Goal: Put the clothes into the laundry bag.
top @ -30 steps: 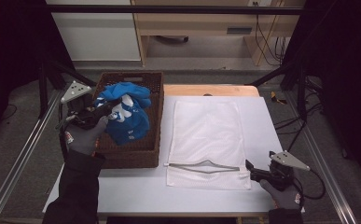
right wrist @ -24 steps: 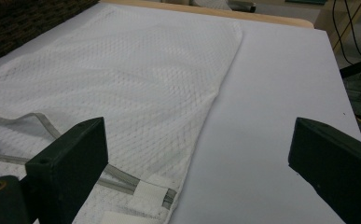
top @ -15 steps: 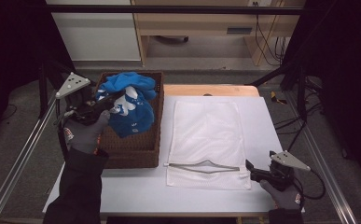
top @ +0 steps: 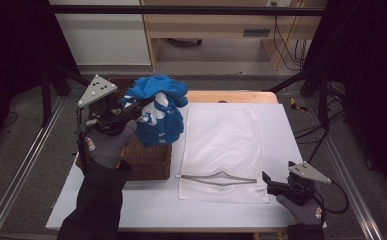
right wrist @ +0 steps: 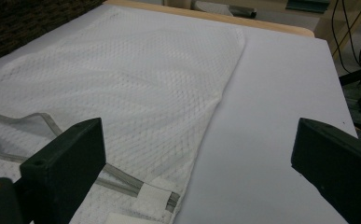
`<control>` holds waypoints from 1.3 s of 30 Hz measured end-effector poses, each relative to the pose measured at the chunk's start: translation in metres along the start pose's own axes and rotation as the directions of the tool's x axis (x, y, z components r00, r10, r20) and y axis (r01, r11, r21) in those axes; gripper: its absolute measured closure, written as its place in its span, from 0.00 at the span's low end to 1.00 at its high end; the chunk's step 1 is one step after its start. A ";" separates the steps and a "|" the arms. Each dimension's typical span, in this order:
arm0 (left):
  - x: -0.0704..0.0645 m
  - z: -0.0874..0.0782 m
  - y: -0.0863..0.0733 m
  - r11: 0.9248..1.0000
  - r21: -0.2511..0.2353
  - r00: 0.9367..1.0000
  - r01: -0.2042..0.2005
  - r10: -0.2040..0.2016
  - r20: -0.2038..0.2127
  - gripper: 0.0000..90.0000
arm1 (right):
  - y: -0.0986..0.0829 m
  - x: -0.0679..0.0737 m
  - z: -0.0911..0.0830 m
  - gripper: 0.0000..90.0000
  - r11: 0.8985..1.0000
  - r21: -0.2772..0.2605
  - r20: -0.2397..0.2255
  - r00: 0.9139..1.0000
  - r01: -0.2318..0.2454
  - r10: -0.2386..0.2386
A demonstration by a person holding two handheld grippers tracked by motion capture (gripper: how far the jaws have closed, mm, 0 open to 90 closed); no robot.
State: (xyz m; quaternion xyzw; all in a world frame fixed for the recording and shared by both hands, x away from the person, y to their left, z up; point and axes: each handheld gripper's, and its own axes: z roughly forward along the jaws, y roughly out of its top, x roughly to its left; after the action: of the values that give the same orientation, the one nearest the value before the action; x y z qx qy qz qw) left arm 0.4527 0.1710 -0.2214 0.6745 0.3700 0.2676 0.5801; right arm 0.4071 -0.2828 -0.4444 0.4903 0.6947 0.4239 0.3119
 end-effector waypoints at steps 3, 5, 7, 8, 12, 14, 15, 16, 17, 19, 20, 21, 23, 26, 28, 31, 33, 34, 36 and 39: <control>-0.008 0.006 -0.001 1.000 0.000 1.000 -0.007 0.007 0.016 0.85 | 0.001 0.000 -0.001 0.06 1.000 -0.006 0.000 1.000 -0.007 0.007; -0.012 0.010 -0.002 1.000 -0.001 1.000 -0.012 0.012 0.029 0.85 | 0.001 0.000 -0.002 0.06 1.000 -0.009 0.000 1.000 -0.007 0.007; -0.017 0.015 -0.003 1.000 -0.002 0.999 -0.012 0.012 0.040 0.85 | 0.001 0.000 -0.002 0.06 1.000 -0.009 -0.001 1.000 -0.006 0.006; -0.020 0.017 -0.004 1.000 -0.005 0.999 -0.013 0.013 0.047 0.85 | 0.001 0.000 -0.002 0.06 1.000 -0.009 -0.003 1.000 -0.008 0.008; -0.033 0.026 -0.005 0.999 -0.008 0.997 -0.032 0.032 0.069 0.85 | 0.001 0.001 -0.002 0.08 1.000 -0.011 -0.007 1.000 -0.005 0.005; -0.041 0.031 -0.007 0.999 -0.008 0.996 -0.042 0.043 0.078 0.85 | 0.002 0.002 -0.002 0.08 1.000 -0.014 -0.011 1.000 -0.012 0.012; -0.044 0.033 -0.007 0.999 -0.006 0.995 -0.047 0.048 0.083 0.85 | 0.002 0.002 -0.003 0.08 1.000 -0.015 -0.010 1.000 -0.009 0.008; -0.047 0.035 -0.008 0.999 -0.004 0.995 -0.049 0.049 0.088 0.85 | 0.002 0.002 -0.003 0.08 1.000 -0.018 -0.011 1.000 -0.008 0.007; -0.049 0.037 -0.009 0.999 -0.002 0.994 -0.051 0.051 0.093 0.85 | 0.002 0.002 -0.003 0.08 1.000 -0.019 -0.012 1.000 -0.008 0.008; -0.055 0.043 -0.011 0.999 0.000 0.993 -0.053 0.053 0.105 0.85 | 0.002 0.002 -0.003 0.08 1.000 -0.020 -0.013 1.000 -0.009 0.009; -0.059 0.047 -0.012 0.998 0.006 0.992 -0.056 0.055 0.111 0.85 | 0.002 0.002 -0.003 0.08 1.000 -0.020 -0.014 1.000 -0.010 0.009; -0.061 0.049 -0.014 0.999 0.005 0.992 -0.051 0.051 0.115 0.85 | 0.002 0.001 -0.003 0.08 1.000 -0.020 -0.015 1.000 -0.010 0.009; -0.067 0.056 -0.017 0.998 0.015 0.990 -0.060 0.058 0.127 0.85 | 0.002 0.001 -0.003 0.09 1.000 -0.019 -0.016 1.000 -0.013 0.012; -0.076 0.065 -0.022 0.997 0.022 0.987 -0.069 0.065 0.145 0.85 | 0.002 0.000 -0.003 0.09 1.000 -0.015 -0.016 1.000 -0.013 0.013; -0.082 0.070 -0.026 0.997 0.028 0.986 -0.065 0.060 0.157 0.85 | 0.002 0.000 -0.003 0.10 1.000 -0.015 -0.019 1.000 -0.013 0.013; -0.090 0.081 -0.033 0.997 0.037 0.982 -0.071 0.063 0.176 0.85 | 0.001 0.000 -0.003 0.10 1.000 -0.012 -0.024 1.000 -0.010 0.010; -0.096 0.087 -0.037 0.996 0.048 0.981 -0.076 0.066 0.185 0.85 | 0.001 0.001 -0.002 0.10 1.000 -0.008 -0.023 1.000 -0.009 0.009; -0.099 0.090 -0.040 0.995 0.051 0.979 -0.082 0.071 0.189 0.85 | 0.001 0.001 -0.002 0.10 1.000 -0.008 -0.025 1.000 -0.009 0.009; -0.104 0.098 -0.046 0.994 0.067 0.977 -0.087 0.072 0.202 0.85 | 0.001 0.001 -0.002 0.11 1.000 -0.006 -0.027 1.000 -0.009 0.009; -0.110 0.108 -0.056 0.992 0.086 0.972 -0.093 0.072 0.225 0.85 | 0.001 0.001 -0.003 0.11 1.000 -0.006 -0.027 1.000 -0.007 0.007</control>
State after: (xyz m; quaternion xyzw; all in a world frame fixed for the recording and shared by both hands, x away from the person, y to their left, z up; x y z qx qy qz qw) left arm 0.4633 0.0214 -0.2889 0.7419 0.2871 0.1965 0.5732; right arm 0.4050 -0.2823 -0.4421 0.4861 0.6959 0.4335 0.3025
